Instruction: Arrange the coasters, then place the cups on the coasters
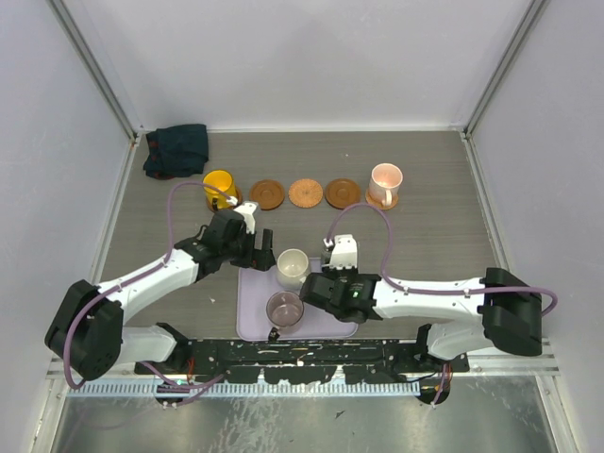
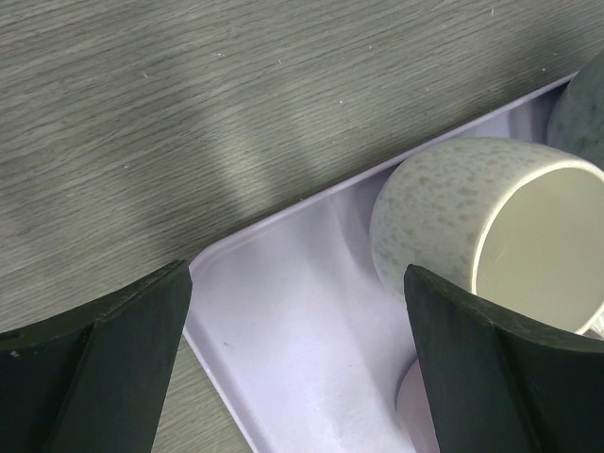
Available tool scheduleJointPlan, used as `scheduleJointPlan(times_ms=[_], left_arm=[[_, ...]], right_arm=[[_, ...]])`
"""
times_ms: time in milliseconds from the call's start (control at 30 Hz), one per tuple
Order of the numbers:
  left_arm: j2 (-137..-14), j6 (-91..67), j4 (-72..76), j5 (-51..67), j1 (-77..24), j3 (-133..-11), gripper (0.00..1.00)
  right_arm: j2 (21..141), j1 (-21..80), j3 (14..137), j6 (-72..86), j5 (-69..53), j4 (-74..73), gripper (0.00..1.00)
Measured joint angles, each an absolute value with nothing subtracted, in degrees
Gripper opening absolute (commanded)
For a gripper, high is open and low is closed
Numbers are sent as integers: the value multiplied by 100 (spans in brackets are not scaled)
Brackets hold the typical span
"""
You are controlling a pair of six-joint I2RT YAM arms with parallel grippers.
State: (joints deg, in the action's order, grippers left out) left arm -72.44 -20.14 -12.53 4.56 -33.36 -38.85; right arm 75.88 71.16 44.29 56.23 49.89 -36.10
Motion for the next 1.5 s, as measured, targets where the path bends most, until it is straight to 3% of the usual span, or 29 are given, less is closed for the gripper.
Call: scheduleJointPlan(times_ms=[267, 400, 633, 700, 1233, 1500], left_arm=[[-7255, -2014, -1256, 456, -3336, -3885, 96], [-7255, -2014, -1256, 456, -3336, -3885, 96], [-7255, -2012, -1256, 456, -3336, -3885, 96], [-7255, -2012, -1256, 456, -3336, -3885, 96], [-7255, -2012, -1256, 456, -3336, -3885, 96], [-7255, -2014, -1258, 456, -3336, -3885, 96]], right_arm=[[7754, 7275, 4047, 5754, 4624, -3339, 1], [8001, 7387, 4034, 5913, 4515, -3389, 29], [8385, 7467, 4066, 6119, 4263, -3544, 54], [8416, 7481, 4077, 6152, 4241, -3581, 57], [8508, 7478, 4281, 6383, 4449, -3662, 44], [8517, 7476, 4307, 6536, 4491, -3743, 22]])
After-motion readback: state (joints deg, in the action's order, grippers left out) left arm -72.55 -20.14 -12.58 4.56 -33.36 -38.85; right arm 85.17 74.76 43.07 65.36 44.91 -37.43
